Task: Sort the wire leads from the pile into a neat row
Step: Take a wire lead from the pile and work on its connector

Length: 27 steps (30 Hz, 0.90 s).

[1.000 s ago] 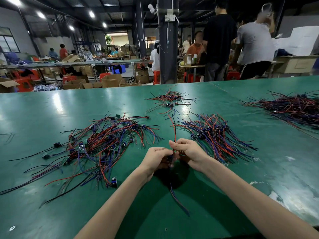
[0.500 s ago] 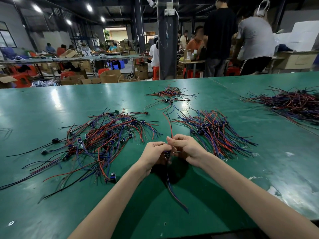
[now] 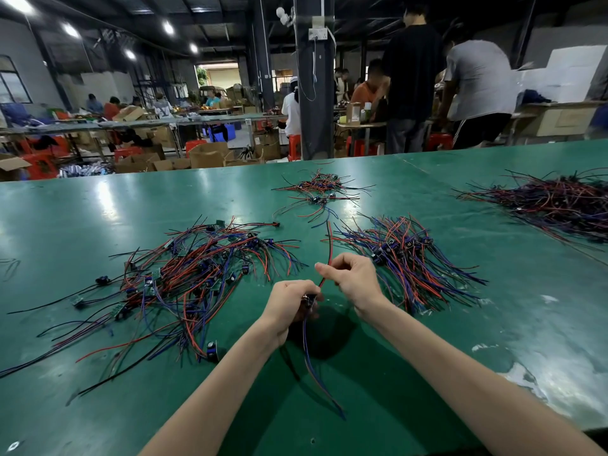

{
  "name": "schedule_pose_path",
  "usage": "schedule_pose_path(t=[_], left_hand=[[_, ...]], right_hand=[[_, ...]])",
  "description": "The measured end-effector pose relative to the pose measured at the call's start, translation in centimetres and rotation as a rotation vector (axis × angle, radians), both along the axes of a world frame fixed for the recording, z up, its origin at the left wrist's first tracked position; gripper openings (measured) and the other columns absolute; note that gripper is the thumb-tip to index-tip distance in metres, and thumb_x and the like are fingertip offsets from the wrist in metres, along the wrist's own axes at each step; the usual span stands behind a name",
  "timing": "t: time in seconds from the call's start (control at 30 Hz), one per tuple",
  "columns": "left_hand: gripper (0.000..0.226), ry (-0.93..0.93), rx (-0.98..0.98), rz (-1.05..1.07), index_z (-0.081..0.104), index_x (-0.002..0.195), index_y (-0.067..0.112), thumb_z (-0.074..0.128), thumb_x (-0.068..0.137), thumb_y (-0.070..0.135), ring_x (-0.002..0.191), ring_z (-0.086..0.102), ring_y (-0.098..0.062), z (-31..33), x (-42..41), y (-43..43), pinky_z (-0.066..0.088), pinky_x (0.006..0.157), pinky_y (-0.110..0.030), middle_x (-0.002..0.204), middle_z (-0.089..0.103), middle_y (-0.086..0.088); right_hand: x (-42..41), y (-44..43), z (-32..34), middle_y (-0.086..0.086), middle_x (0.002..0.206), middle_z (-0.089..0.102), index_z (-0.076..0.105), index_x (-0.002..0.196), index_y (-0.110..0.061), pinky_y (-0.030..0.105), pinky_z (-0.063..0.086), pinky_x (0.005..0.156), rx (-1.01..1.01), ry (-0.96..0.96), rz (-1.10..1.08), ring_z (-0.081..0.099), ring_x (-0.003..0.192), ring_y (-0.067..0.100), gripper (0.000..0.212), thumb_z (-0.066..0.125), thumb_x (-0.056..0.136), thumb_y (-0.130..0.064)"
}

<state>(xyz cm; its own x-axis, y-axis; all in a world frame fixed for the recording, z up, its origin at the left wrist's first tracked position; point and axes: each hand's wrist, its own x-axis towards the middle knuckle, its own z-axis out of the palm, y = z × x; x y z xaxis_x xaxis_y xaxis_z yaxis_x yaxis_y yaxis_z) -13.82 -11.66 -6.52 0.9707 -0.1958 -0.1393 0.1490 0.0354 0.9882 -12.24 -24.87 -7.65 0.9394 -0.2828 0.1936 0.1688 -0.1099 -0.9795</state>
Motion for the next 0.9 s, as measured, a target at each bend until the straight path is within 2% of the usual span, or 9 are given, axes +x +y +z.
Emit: schedule_pose_path(t=[0.07, 0.2, 0.33, 0.5, 0.57, 0.67, 0.77, 0.83, 0.9], left_hand=[[0.031, -0.017, 0.021, -0.024, 0.061, 0.052, 0.004, 0.056, 0.082, -0.001, 0.040, 0.045, -0.012, 0.0, -0.1, 0.0, 0.044, 0.043, -0.020, 0.046, 0.050, -0.004], [0.034, -0.055, 0.028, -0.080, 0.060, 0.050, 0.006, 0.056, 0.082, -0.002, 0.039, 0.043, -0.009, 0.0, -0.3, -0.2, 0.044, 0.044, -0.019, 0.048, 0.049, -0.002], [0.033, -0.085, 0.046, -0.118, 0.059, 0.050, 0.006, 0.055, 0.083, -0.002, 0.039, 0.042, -0.008, 0.0, -0.4, -0.4, 0.043, 0.044, -0.019, 0.044, 0.047, 0.002], [0.033, -0.093, 0.050, -0.134, 0.059, 0.051, 0.006, 0.056, 0.083, -0.001, 0.039, 0.042, -0.008, 0.0, -0.4, -0.3, 0.043, 0.044, -0.018, 0.044, 0.048, 0.003], [0.032, -0.093, 0.049, -0.134, 0.059, 0.052, 0.005, 0.055, 0.083, -0.001, 0.039, 0.042, -0.007, 0.0, -0.5, -0.3, 0.043, 0.044, -0.018, 0.043, 0.049, 0.004], [0.030, -0.092, 0.039, -0.126, 0.059, 0.054, 0.004, 0.056, 0.083, -0.002, 0.040, 0.043, -0.007, -0.1, -0.5, -0.2, 0.043, 0.044, -0.018, 0.045, 0.050, 0.004], [0.029, -0.108, 0.048, -0.119, 0.060, 0.055, 0.004, 0.057, 0.083, -0.002, 0.041, 0.044, -0.008, -0.1, -0.5, -0.1, 0.043, 0.044, -0.019, 0.047, 0.051, 0.001], [0.028, -0.125, 0.049, -0.100, 0.061, 0.055, 0.005, 0.059, 0.083, -0.002, 0.042, 0.046, -0.008, -0.2, -0.5, -0.1, 0.043, 0.044, -0.019, 0.051, 0.051, -0.002], [0.029, -0.132, 0.034, -0.060, 0.063, 0.055, 0.007, 0.060, 0.083, -0.001, 0.043, 0.048, -0.008, -0.1, -0.4, 0.0, 0.045, 0.045, -0.019, 0.053, 0.052, -0.004]], right_hand=[[0.5, -1.0, 0.2, 0.002, 0.058, 0.046, 0.054, 0.058, -0.011, 0.028, 0.036, 0.057, -0.015, -0.002, -0.075, 0.038, 0.056, 0.014, 0.032, 0.081, 0.074, -0.015], [1.3, -3.1, 0.6, -0.002, 0.057, 0.048, 0.057, 0.059, -0.012, 0.024, 0.039, 0.058, -0.044, -0.016, -0.215, 0.041, 0.056, 0.012, 0.029, 0.081, 0.075, -0.018], [1.6, -4.6, 0.8, 0.000, 0.061, 0.054, 0.059, 0.061, -0.011, 0.033, 0.046, 0.066, -0.075, -0.019, -0.296, 0.046, 0.061, 0.015, 0.027, 0.080, 0.076, -0.019], [1.5, -4.9, 0.9, 0.000, 0.068, 0.057, 0.062, 0.070, -0.009, 0.025, 0.044, 0.067, -0.342, -0.148, -0.334, 0.049, 0.063, 0.011, 0.020, 0.078, 0.078, -0.017], [1.6, -5.1, 0.9, 0.001, 0.067, 0.058, 0.063, 0.071, -0.007, 0.026, 0.043, 0.067, -0.357, -0.144, -0.343, 0.050, 0.063, 0.012, 0.021, 0.077, 0.080, -0.020], [1.6, -5.5, 0.8, -0.001, 0.059, 0.055, 0.062, 0.069, -0.006, 0.029, 0.041, 0.064, -0.230, -0.071, -0.347, 0.047, 0.056, 0.012, 0.027, 0.072, 0.084, -0.026], [1.6, -5.6, 1.0, 0.001, 0.056, 0.051, 0.059, 0.070, -0.008, 0.027, 0.039, 0.054, 0.009, 0.019, -0.285, 0.043, 0.049, 0.012, 0.026, 0.070, 0.086, -0.024], [1.4, -5.4, 1.4, 0.002, 0.060, 0.048, 0.057, 0.075, -0.008, 0.024, 0.039, 0.048, 0.222, 0.086, -0.172, 0.042, 0.046, 0.010, 0.022, 0.068, 0.087, -0.022], [1.0, -4.8, 1.8, 0.003, 0.072, 0.052, 0.058, 0.087, -0.004, 0.022, 0.041, 0.045, 0.375, 0.172, -0.036, 0.041, 0.052, 0.009, 0.024, 0.068, 0.086, -0.026]])
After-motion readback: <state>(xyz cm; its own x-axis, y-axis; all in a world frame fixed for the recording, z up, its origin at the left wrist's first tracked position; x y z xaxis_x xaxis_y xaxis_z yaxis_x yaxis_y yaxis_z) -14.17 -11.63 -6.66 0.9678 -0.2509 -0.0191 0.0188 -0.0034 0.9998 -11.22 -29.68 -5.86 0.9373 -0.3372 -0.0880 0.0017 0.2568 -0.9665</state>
